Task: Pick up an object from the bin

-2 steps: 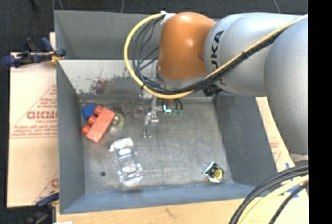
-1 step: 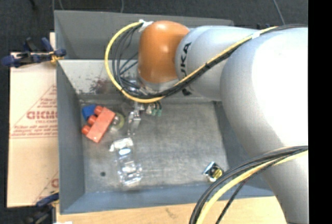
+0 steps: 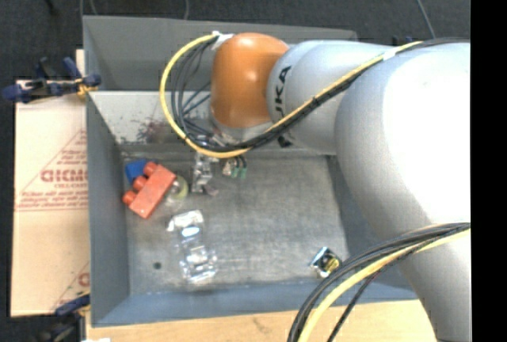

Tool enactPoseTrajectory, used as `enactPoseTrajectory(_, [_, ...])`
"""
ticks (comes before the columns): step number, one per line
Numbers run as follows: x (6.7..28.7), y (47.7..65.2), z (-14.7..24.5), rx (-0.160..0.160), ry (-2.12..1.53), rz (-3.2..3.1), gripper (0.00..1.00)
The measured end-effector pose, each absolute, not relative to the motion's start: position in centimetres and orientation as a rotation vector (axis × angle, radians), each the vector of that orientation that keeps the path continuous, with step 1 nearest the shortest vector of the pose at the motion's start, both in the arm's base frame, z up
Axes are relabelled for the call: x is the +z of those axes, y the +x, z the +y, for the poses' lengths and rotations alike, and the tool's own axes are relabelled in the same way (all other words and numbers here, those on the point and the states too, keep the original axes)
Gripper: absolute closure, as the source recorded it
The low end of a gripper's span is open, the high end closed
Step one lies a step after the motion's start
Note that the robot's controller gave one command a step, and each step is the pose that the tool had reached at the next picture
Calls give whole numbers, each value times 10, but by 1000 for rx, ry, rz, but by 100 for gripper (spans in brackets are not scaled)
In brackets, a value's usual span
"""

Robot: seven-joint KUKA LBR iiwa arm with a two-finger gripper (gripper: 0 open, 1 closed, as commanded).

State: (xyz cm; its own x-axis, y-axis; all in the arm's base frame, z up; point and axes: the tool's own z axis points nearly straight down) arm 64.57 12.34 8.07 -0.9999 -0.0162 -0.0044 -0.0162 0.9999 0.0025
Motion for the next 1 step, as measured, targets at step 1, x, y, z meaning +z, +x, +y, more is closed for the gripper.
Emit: enactPoseTrajectory(1, [275, 642, 127, 6, 92, 3126, 100])
